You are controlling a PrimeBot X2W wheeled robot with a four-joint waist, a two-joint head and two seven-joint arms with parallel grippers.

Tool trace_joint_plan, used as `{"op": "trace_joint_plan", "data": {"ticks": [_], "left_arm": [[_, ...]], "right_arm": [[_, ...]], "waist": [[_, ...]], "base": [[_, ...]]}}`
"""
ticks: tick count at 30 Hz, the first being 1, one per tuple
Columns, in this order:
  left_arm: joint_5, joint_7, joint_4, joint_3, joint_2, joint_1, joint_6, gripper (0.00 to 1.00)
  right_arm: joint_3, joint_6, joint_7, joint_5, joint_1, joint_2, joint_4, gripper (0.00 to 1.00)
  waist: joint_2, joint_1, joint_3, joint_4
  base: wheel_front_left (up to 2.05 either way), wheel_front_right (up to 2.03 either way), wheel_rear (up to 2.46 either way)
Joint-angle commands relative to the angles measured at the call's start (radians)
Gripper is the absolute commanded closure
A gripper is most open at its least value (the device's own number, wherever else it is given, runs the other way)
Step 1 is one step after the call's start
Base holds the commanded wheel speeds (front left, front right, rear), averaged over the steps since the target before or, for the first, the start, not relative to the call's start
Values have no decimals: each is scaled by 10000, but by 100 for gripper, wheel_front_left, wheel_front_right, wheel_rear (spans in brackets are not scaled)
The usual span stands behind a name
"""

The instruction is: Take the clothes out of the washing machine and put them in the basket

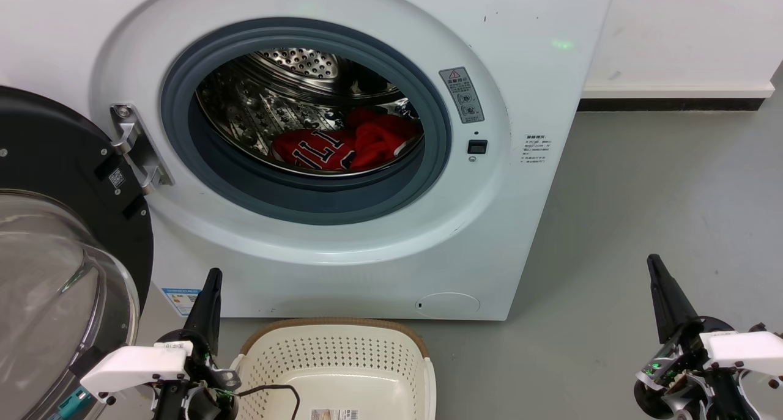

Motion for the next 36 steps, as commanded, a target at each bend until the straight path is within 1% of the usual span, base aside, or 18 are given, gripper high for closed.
{"op": "trace_joint_plan", "data": {"ticks": [1,29,30,32,36], "left_arm": [[4,16,-2,16,-19,-59,-28,100],[1,-7,-2,-2,0,0,0,100],[2,-18,62,-15,-4,34,0,0],[0,-19,278,-44,-27,241,2,0],[131,-231,99,-56,-26,304,2,0]], "right_arm": [[5,0,1,-43,-132,34,10,100],[2,0,-7,-3,2,0,1,100],[10,0,-14,-1,40,0,62,0],[17,0,-2,4,220,6,272,0],[101,0,-215,-113,286,7,198,0]], "waist": [[0,0,0,0],[0,0,0,0],[0,0,0,0],[0,0,0,0],[0,0,5,1]], "base": [[0,0,0],[0,0,0],[0,0,0],[0,0,0],[0,0,0]]}}
